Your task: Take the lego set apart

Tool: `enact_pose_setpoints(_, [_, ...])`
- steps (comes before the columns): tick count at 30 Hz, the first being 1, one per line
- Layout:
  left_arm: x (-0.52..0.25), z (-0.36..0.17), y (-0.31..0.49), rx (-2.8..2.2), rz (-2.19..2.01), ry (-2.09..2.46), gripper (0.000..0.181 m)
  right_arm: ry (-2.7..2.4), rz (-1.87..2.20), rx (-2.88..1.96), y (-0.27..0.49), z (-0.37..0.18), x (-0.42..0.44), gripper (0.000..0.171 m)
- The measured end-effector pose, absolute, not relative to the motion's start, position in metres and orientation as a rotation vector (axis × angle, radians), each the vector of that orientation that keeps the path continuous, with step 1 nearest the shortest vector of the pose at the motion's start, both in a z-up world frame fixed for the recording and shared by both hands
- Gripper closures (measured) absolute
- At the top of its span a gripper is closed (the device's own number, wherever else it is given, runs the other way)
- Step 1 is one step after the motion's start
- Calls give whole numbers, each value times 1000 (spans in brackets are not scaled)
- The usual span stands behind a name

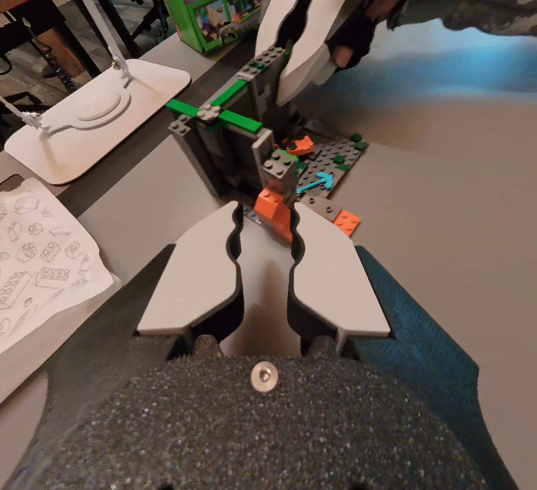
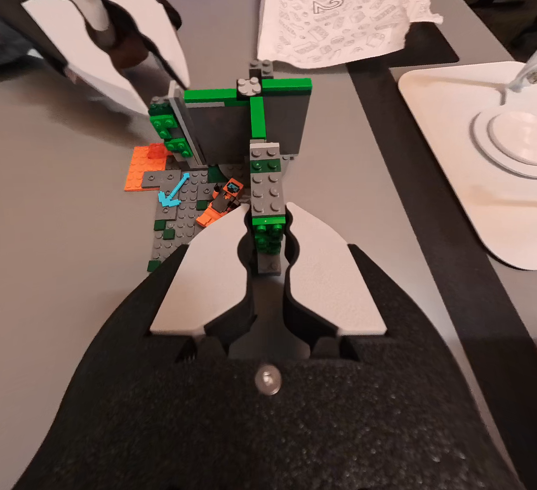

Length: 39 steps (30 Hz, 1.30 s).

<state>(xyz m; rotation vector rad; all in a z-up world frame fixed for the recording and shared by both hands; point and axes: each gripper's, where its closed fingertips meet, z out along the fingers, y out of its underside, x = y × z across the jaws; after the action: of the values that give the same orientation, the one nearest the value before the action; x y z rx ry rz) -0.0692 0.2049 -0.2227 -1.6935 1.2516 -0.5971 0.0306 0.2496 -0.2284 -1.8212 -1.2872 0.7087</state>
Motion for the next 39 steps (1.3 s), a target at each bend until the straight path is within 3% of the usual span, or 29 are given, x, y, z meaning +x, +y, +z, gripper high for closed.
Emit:
enact_pose_setpoints(8, [-55, -233, 199, -1689, -561, 1295, 147, -1142, 550, -1882, 245, -215, 53, 120])
enact_pose_setpoints(12, [-51, -241, 203, -1715, -489, 1332, 138, -1093, 430, -1964, 218, -217, 57, 126])
enact_pose_setpoints(15, [-49, -245, 211, -1721, -412, 1323, 148, -1067, 443, -2055, 197, -225, 42, 138])
enact_pose_setpoints(25, [-61, -244, 198, -1732, -328, 1307, 154, -954, 358, -2221, 212, -250, 8, 133])
enact_pose_setpoints(27, [-64, -239, 196, -1742, -367, 1284, 142, -957, 345, -2220, 215, -252, 0, 132])
enact_pose_setpoints(30, [-68, -222, 199, -1755, -407, 1217, 137, -950, 317, -2234, 219, -256, -9, 131])
enact_pose_setpoints(34, [-65, -209, 193, -1760, -411, 1210, 145, -879, 292, -2278, 225, -258, -9, 135])
enact_pose_setpoints(39, [-59, -232, 198, -1807, -320, 1286, 148, -832, 318, -2301, 226, -260, -9, 143])
